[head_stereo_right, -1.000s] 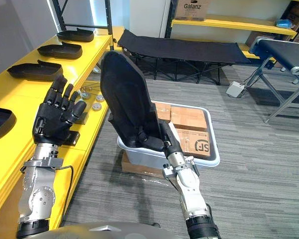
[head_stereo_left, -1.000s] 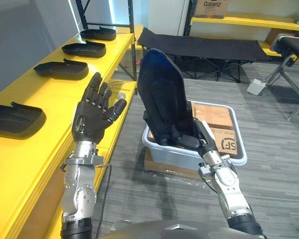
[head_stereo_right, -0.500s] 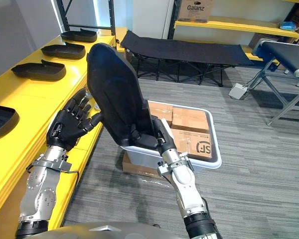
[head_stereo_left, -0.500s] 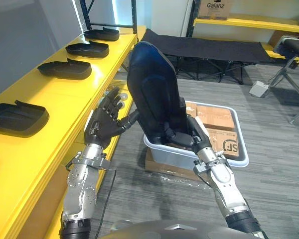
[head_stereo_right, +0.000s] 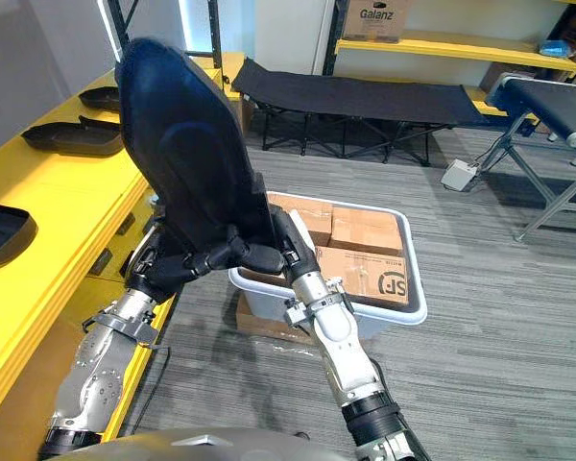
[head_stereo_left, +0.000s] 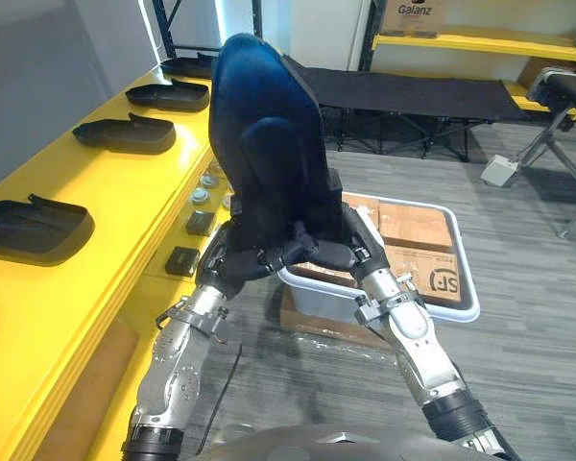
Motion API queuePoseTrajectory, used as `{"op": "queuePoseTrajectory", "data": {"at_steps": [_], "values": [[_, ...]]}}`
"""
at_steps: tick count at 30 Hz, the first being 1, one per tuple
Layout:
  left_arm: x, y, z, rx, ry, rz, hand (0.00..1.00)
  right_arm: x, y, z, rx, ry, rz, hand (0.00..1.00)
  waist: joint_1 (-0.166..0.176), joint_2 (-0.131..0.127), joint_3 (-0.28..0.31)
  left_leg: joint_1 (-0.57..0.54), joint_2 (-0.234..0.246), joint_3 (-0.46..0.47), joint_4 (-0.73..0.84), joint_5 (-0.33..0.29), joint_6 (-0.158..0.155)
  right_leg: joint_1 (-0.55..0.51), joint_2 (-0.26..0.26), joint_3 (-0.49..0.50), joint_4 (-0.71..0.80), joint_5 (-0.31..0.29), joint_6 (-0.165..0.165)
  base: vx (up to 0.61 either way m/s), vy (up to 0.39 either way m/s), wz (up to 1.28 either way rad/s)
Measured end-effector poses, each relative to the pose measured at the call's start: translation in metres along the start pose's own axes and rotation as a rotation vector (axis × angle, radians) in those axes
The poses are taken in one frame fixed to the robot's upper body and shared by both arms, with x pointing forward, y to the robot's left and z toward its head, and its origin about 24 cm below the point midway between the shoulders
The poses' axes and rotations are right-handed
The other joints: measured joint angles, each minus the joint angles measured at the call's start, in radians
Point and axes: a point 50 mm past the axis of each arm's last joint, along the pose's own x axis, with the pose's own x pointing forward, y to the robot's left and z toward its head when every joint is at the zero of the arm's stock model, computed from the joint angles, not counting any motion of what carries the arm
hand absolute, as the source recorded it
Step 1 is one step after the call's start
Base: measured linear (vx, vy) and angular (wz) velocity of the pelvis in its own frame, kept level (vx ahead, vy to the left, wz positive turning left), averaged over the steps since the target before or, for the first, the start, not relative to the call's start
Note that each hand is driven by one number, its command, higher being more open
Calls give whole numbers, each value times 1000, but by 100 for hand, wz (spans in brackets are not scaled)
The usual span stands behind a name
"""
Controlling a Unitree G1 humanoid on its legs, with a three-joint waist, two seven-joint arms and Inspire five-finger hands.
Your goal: Walk over and take three plastic housings, then place them on the shelf
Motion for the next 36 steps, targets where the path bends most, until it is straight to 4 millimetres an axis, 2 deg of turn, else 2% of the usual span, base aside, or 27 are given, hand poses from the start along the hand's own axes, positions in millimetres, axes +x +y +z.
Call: {"op": "queuePoseTrajectory", "data": {"at_steps": [2,7,11,23,29,36], "values": [[0,3,6,-55,-65,40,100,0,-1,0,-1,0,-22,0,0,0,0,0,0,-1,0,0,0,1,0,-1,0,4,6,0,0,0],[-10,20,36,-198,-348,179,100,-2,-11,-4,-40,19,-84,0,0,1,0,3,0,-9,2,0,0,11,0,-10,0,3,7,0,0,4],[-16,24,51,-176,-431,199,100,-3,-14,-6,-38,30,-95,0,9,0,0,2,0,-11,3,0,0,12,0,-12,0,-3,-2,0,0,1],[-13,17,47,-195,-431,182,100,-1,-5,-7,3,29,-90,0,7,0,1,2,0,-12,0,0,0,12,0,-14,0,0,7,0,0,0],[-6,2,40,-188,-361,-15,100,-4,-5,-12,5,50,-93,0,6,-1,0,3,0,-12,1,0,0,12,0,-14,0,0,7,0,0,0],[0,-10,31,-170,-276,-108,100,-5,-3,-13,5,55,-86,0,-4,-1,0,3,0,-10,0,0,0,11,0,-13,0,0,7,0,0,0]]}}
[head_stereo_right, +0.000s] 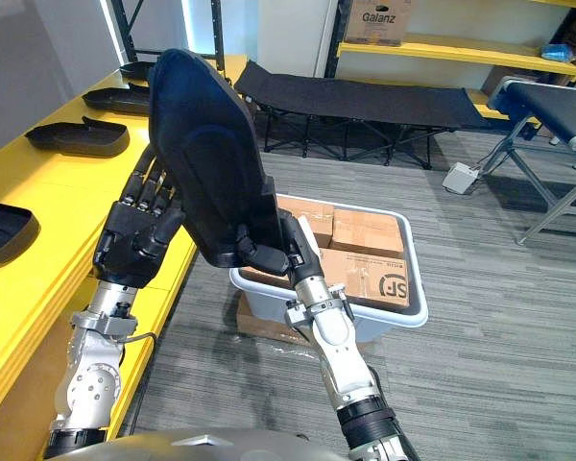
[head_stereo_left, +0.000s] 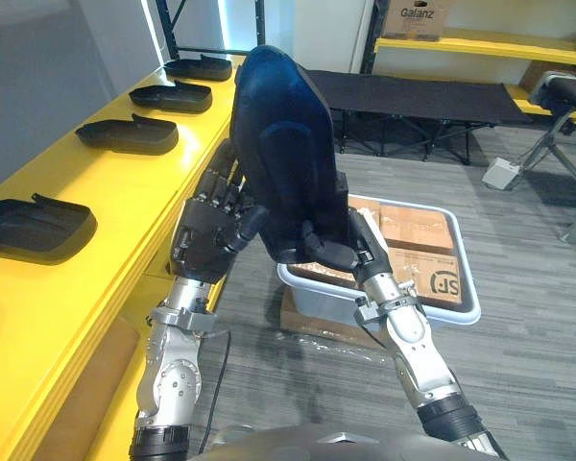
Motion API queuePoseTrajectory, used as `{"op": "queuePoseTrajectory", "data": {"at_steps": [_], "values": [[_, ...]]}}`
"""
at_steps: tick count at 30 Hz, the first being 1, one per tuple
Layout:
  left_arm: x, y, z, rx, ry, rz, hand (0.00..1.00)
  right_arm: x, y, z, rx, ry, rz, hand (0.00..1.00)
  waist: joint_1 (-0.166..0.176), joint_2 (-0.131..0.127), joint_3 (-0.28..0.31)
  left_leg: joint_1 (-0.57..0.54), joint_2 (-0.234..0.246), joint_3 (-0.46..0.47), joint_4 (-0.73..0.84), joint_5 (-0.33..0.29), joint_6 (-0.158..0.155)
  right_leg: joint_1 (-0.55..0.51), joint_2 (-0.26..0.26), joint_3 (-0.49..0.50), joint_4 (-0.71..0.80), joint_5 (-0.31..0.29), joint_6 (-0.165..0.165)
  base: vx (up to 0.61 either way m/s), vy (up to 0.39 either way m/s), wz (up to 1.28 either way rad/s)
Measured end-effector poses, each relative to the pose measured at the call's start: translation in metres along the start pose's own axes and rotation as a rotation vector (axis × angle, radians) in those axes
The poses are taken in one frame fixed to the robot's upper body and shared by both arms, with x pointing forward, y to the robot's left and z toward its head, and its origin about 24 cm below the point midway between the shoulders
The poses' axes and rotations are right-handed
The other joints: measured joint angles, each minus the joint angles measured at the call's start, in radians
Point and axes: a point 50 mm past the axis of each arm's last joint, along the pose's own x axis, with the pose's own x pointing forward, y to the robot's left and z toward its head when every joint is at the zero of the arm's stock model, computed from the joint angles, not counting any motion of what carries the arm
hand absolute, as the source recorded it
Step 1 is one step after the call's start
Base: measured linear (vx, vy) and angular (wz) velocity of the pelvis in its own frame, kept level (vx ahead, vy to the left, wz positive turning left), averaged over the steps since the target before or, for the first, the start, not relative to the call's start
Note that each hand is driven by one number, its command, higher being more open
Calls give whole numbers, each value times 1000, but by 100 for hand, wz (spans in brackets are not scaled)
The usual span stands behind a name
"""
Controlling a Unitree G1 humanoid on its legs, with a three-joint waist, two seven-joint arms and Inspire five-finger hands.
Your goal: Walk over and take three plastic housings, then place them on the shelf
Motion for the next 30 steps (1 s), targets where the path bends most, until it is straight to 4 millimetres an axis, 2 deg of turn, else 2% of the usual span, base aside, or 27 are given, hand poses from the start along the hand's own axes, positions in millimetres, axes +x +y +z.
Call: {"op": "queuePoseTrajectory", "data": {"at_steps": [15,30], "values": [[0,-1,-6,108,108,-9,100,0,6,0,30,0,36,0,3,0,0,0,0,0,0,0,0,0,0,0,0,1,1,0,0,0],[-5,10,-20,129,183,92,100,0,27,-5,117,46,127,0,3,1,-3,0,0,0,1,0,0,0,1,1,0,1,1,0,0,0]]}}
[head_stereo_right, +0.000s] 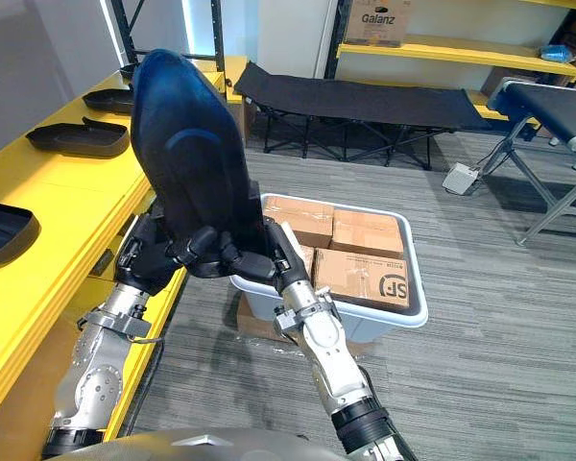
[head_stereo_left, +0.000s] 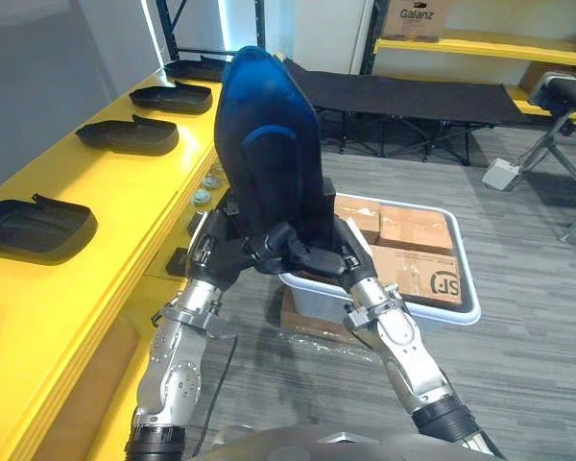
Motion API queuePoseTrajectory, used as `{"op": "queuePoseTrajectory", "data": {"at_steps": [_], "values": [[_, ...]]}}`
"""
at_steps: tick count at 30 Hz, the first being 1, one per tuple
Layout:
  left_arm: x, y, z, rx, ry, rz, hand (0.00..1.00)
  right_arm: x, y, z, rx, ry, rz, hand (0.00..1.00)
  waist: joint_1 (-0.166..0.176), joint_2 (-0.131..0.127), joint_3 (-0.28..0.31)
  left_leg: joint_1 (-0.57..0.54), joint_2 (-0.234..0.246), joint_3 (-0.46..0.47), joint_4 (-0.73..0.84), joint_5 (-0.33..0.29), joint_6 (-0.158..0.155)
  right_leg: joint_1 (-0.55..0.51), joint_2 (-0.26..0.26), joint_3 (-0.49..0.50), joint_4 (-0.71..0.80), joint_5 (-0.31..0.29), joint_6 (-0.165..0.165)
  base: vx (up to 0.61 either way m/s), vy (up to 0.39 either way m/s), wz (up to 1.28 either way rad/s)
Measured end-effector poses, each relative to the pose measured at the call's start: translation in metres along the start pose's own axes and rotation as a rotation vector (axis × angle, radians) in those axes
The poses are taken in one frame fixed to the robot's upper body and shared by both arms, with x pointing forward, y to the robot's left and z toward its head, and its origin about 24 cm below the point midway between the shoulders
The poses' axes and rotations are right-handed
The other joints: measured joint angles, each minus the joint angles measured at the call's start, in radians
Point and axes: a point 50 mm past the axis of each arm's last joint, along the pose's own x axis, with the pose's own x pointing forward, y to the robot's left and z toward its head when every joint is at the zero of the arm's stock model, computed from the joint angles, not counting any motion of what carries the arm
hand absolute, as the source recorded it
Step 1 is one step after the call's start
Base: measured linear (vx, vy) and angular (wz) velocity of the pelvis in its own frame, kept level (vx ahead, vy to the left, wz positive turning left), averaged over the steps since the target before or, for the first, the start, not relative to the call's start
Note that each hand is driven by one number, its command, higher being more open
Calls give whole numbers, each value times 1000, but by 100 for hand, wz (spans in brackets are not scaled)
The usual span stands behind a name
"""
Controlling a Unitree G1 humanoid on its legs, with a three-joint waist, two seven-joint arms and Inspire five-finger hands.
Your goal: Walk over and take three plastic housings, then place them on the shelf
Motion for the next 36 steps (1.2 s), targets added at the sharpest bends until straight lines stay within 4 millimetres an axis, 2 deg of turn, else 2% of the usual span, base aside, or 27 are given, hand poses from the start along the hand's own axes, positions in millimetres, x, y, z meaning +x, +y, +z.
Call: {"op": "queuePoseTrajectory", "data": {"at_steps": [2,3,27,28,33,36], "values": [[0,0,0,-1,0,10,100,0,2,0,5,2,6,0,0,0,0,0,0,0,0,0,0,0,0,0,0,0,0,0,0,0],[0,1,0,-2,0,16,0,0,3,-1,11,2,11,0,0,0,0,0,0,0,0,0,0,0,0,0,0,0,0,0,0,0],[-1,6,6,5,-88,124,0,3,22,0,69,-9,65,0,-1,5,-5,-1,0,0,0,0,0,-1,0,-1,0,-7,-9,0,0,0],[-1,6,6,5,-88,124,0,3,22,0,69,-9,65,100,-2,6,-6,-1,0,0,0,0,0,-1,0,-1,0,-7,-9,0,0,0],[-1,6,5,13,-84,138,0,2,24,0,65,-7,93,100,-3,6,-7,-1,0,0,-1,0,0,-1,0,-2,0,-9,-11,0,0,0],[-1,6,4,85,-73,181,0,1,25,-2,67,3,93,100,0,6,-7,-1,0,-2,-1,0,0,-1,0,-4,0,-9,-12,0,0,0]]}}
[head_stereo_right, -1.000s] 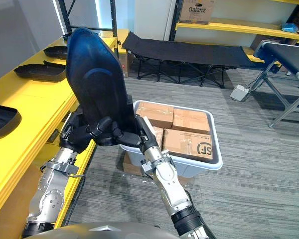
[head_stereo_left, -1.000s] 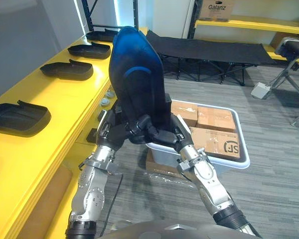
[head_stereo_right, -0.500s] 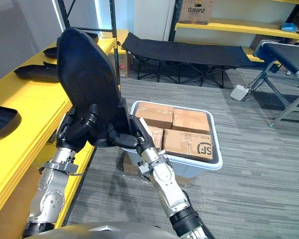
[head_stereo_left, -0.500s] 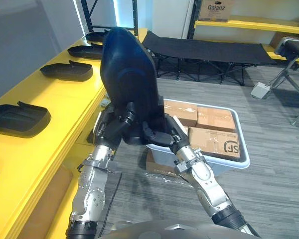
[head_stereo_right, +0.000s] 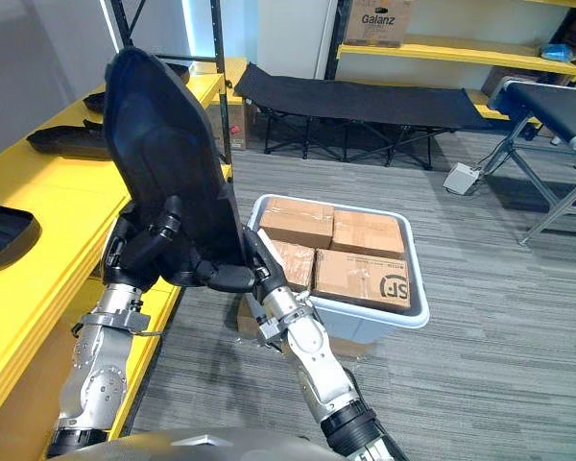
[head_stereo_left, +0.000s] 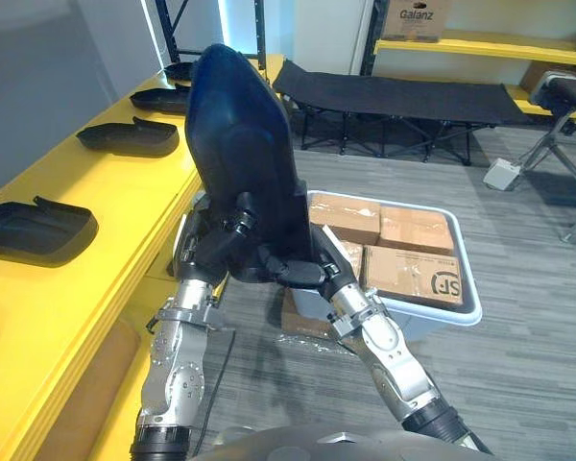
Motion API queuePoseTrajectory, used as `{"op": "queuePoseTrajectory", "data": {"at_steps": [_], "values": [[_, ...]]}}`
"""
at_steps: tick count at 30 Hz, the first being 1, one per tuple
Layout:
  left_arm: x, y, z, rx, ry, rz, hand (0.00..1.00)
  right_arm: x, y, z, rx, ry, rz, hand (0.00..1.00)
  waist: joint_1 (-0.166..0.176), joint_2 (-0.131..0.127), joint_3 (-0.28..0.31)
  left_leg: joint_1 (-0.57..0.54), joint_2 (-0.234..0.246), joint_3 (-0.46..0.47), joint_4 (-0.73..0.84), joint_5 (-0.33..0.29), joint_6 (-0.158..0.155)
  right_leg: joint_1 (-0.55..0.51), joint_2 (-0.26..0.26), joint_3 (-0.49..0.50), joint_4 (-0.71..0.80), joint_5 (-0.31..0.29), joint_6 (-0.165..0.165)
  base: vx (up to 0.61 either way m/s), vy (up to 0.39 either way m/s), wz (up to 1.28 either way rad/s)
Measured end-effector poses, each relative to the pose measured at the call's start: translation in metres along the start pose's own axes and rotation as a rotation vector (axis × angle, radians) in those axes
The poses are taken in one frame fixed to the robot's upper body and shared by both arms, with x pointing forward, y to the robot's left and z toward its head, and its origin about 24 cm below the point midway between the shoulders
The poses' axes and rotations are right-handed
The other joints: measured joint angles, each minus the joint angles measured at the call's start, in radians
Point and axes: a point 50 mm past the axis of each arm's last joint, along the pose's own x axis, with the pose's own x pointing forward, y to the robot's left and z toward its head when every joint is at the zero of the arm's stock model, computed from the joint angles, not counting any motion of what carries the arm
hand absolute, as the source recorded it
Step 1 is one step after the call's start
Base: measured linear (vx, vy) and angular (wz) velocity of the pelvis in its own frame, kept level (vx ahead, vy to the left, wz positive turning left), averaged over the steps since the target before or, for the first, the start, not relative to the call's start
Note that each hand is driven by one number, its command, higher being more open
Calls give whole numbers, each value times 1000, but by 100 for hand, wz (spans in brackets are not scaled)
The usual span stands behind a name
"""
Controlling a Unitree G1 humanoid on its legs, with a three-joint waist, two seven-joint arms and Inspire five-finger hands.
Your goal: Walk over and take three plastic housings, then place them on the shelf
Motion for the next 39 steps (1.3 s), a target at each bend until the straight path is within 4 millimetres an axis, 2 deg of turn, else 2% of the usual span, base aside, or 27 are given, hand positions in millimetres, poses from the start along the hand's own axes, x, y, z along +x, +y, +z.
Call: {"op": "queuePoseTrajectory", "data": {"at_steps": [5,8,13,17,22,24,30,33,35,39], "values": [[-1,5,0,258,13,138,0,0,0,-4,4,31,-26,100,1,2,-2,0,0,-3,0,0,0,2,0,-4,0,-2,-1,0,0,0],[-3,8,2,343,1,206,0,0,0,-5,6,43,-34,100,-1,2,-3,0,0,-4,0,0,0,2,0,-5,0,-2,-2,0,0,0],[-9,19,11,578,-80,413,0,0,0,-8,7,68,-71,100,5,2,-5,0,1,-10,-2,0,0,5,1,-12,0,-5,-1,0,0,3],[-15,29,19,666,-152,570,0,0,-2,-8,6,75,-98,100,8,0,-11,0,1,-10,-4,0,0,5,1,-12,0,-6,0,0,0,0],[-22,38,27,642,-208,691,0,-2,-2,-9,12,82,-103,100,8,-4,-14,1,2,-6,-5,0,0,4,2,-11,0,-7,0,0,0,0],[-25,40,27,598,-216,707,0,-9,-2,-7,62,73,-82,100,12,-5,-14,2,3,-1,-7,0,0,3,3,-9,0,-7,2,0,0,-2],[-40,48,21,318,-196,719,0,-17,2,4,197,6,-38,100,1,-13,-19,3,11,11,-10,-3,-5,-4,11,2,0,-12,2,1,1,-6],[-49,51,19,202,-198,725,0,-24,-8,4,221,-5,-104,100,1,-17,-22,3,17,12,-10,-5,-8,-5,13,1,0,-18,-1,4,2,-1],[-55,51,22,198,-208,732,0,-29,-19,4,226,-9,-160,100,2,-16,-21,1,18,9,-11,-5,-8,-5,13,-6,0,-22,-2,22,25,6],[-63,44,52,241,-321,689,0,-37,-40,3,212,-23,-247,100,14,-15,-19,-10,18,-24,-12,-5,-8,6,12,-44,0,-32,-3,36,18,21]]}}
